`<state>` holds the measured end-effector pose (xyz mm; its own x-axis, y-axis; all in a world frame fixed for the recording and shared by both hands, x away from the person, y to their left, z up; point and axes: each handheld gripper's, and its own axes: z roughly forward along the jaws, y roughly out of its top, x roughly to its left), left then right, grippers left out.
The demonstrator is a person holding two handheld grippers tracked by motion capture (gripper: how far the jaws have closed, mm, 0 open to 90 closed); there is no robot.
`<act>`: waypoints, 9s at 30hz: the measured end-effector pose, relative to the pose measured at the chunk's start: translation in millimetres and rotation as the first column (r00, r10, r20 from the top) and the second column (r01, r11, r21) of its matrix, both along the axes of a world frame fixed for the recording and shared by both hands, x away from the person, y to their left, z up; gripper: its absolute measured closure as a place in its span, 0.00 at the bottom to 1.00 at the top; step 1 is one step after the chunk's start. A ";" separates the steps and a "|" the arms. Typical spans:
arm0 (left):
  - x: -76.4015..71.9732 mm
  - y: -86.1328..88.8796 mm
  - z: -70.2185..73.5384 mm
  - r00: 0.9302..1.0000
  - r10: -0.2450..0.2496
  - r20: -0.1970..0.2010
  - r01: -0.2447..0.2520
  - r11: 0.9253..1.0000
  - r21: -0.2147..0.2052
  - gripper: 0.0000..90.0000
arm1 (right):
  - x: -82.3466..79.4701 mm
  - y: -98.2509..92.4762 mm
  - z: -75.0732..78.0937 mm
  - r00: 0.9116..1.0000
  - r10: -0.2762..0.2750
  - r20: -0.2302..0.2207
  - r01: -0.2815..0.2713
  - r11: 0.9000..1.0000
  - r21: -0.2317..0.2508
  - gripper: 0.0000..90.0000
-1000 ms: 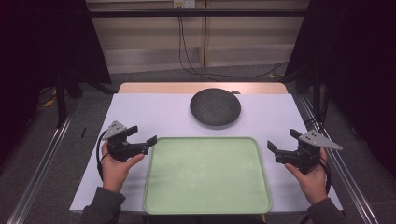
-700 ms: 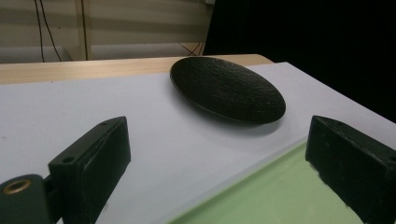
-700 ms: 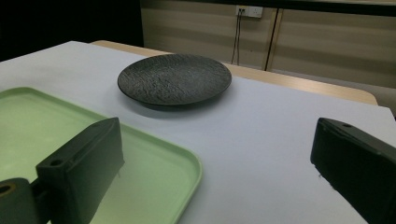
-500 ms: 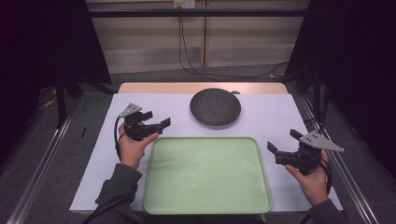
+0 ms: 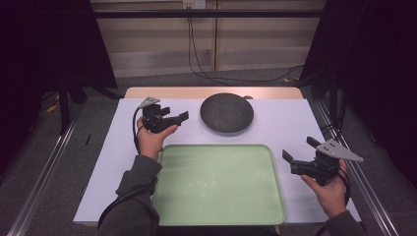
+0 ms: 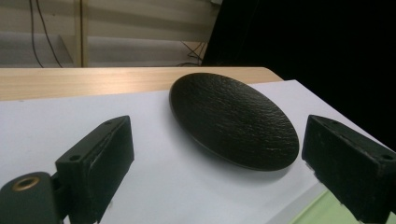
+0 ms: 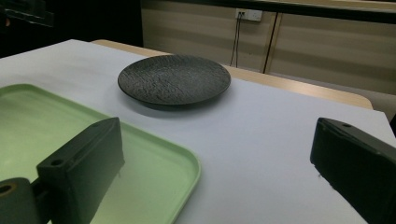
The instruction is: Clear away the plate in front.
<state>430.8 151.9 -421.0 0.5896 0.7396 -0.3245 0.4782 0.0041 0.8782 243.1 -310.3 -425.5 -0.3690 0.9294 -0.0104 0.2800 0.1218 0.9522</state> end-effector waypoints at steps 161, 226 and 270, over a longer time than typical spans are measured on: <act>12.4 -42.1 47.2 0.886 -0.212 -0.413 0.126 0.966 -0.224 0.97 | 0.8 5.7 3.7 0.996 0.083 0.029 -0.084 0.996 0.034 0.01; -66.6 -43.2 -9.0 0.780 -0.374 -0.502 0.309 0.928 -0.210 0.95 | 1.8 6.9 2.9 0.997 0.071 0.036 -0.072 0.997 0.020 0.01; -66.5 -33.7 -49.7 0.863 -0.244 -0.442 0.206 0.969 -0.133 0.91 | 2.8 8.5 1.5 0.996 0.081 0.029 -0.082 0.997 0.005 0.02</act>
<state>364.3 118.3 -470.7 0.5118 0.5651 -0.6471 0.8185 -0.0919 0.5671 245.9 -301.8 -423.9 -0.4431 0.8963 -0.0170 0.2414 0.1375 0.9606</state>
